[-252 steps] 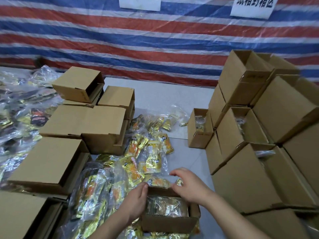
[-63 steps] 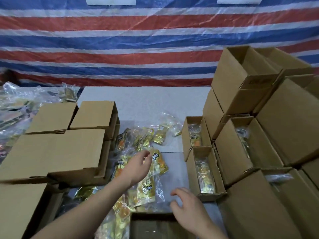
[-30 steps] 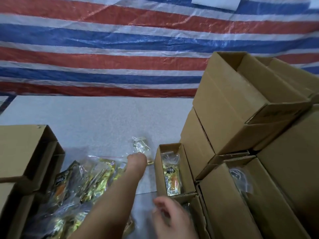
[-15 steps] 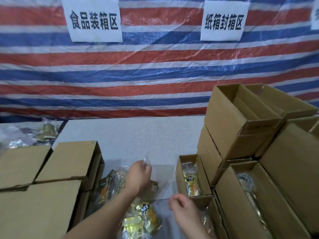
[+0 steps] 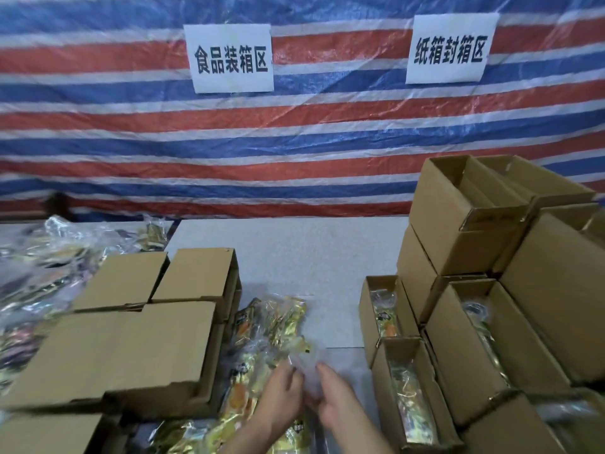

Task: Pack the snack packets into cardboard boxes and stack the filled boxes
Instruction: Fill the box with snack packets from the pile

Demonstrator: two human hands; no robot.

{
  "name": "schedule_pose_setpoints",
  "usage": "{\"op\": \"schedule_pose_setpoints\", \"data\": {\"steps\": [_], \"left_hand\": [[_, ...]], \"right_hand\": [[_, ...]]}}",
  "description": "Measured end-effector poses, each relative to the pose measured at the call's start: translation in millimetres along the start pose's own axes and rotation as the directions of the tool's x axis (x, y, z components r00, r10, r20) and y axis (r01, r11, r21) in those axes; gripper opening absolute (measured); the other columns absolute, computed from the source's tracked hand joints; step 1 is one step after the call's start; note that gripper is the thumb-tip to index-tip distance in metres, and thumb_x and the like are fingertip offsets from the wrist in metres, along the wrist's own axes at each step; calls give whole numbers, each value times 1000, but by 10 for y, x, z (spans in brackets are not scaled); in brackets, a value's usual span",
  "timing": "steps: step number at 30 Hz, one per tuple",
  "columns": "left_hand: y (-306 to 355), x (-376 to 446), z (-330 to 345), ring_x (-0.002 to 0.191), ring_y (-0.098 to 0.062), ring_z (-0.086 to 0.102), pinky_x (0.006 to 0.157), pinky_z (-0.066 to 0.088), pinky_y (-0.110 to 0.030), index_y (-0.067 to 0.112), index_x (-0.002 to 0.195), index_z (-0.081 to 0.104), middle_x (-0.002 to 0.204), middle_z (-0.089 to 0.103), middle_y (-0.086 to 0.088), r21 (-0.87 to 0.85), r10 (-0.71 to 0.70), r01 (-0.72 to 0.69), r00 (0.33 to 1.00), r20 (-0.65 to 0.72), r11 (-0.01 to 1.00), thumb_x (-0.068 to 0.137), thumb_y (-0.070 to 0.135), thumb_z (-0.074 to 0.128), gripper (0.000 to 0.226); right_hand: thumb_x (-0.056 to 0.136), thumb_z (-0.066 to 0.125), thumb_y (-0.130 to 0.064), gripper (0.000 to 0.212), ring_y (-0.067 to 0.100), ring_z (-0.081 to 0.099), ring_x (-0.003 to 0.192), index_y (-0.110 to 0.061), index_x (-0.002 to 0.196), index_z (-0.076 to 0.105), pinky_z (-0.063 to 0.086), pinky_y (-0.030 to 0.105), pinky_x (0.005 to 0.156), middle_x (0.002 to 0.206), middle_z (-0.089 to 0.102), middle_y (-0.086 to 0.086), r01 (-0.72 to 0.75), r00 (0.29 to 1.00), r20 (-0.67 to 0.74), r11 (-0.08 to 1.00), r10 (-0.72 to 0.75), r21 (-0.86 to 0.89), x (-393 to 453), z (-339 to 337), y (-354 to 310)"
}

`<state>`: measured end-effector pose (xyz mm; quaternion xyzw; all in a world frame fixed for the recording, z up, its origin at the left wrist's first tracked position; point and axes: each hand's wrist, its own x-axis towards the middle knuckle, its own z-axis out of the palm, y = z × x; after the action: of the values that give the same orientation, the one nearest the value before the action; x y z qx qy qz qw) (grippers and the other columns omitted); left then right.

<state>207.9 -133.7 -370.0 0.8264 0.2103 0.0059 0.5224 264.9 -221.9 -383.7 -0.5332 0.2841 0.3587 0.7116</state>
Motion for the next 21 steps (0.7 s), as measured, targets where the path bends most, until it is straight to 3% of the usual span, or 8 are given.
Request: {"op": "schedule_pose_setpoints", "data": {"steps": [3,5,7,10,13,15,18,21], "left_hand": [[-34,-138,-110,72,-2,63,57,39,-5,19,84,61,78,69,11,-64,-73,68,995,-70,996,99,9,47,23],[-20,-188,-198,98,-1,61,81,43,-6,26,106,59,114,66,14,-55,-95,88,984,-148,995,101,29,53,9],[7,-202,-263,127,-7,47,111,37,-29,24,139,48,137,48,13,14,-59,63,978,-202,998,98,45,56,47],[194,-228,-326,137,-13,41,115,34,-35,19,150,38,151,42,6,20,-6,11,969,-247,1000,94,55,57,69],[408,-232,-435,118,-20,58,90,52,-32,15,144,47,143,54,-9,-123,-182,184,983,30,975,85,75,50,84],[541,-298,-512,96,-23,67,65,52,-27,14,130,61,119,67,-15,-278,-239,325,923,302,904,78,85,47,89],[704,-375,-584,92,-29,62,77,48,-39,18,120,70,100,69,-5,-463,-150,389,869,472,796,82,77,55,72],[842,-436,-630,119,-37,56,95,45,-50,13,129,64,126,64,-13,-569,-126,396,882,454,721,88,59,62,62]], "right_hand": [[94,43,4,38,37,57,83,2,129,57,49,44,74,100,67,31,72,985,-151,993,-85,-89,-38,-1,49],[86,50,1,38,34,55,89,-1,123,59,43,41,77,99,65,27,103,986,-115,987,-117,-122,-150,-9,36],[84,54,-1,39,35,57,102,-3,123,59,42,40,83,108,62,22,119,986,-92,978,-137,-173,-296,-15,-11],[98,53,-8,18,27,64,89,-4,112,64,48,29,72,102,70,16,224,973,-17,953,-232,-205,-611,-20,-98],[101,50,-9,14,25,62,84,-4,93,60,46,33,77,89,67,14,349,936,89,928,-340,-132,-853,-26,-207],[100,48,-8,16,31,59,92,-1,95,62,45,43,88,94,60,27,403,907,168,912,-386,-77,-1018,-8,-253],[98,48,-8,23,32,63,99,-2,100,70,48,48,99,102,66,25,454,873,222,890,-434,-44,-1200,13,-280],[95,48,-6,39,17,59,72,-21,67,70,50,35,73,77,61,10,499,842,262,866,-473,-41,-1345,18,-302]]}}
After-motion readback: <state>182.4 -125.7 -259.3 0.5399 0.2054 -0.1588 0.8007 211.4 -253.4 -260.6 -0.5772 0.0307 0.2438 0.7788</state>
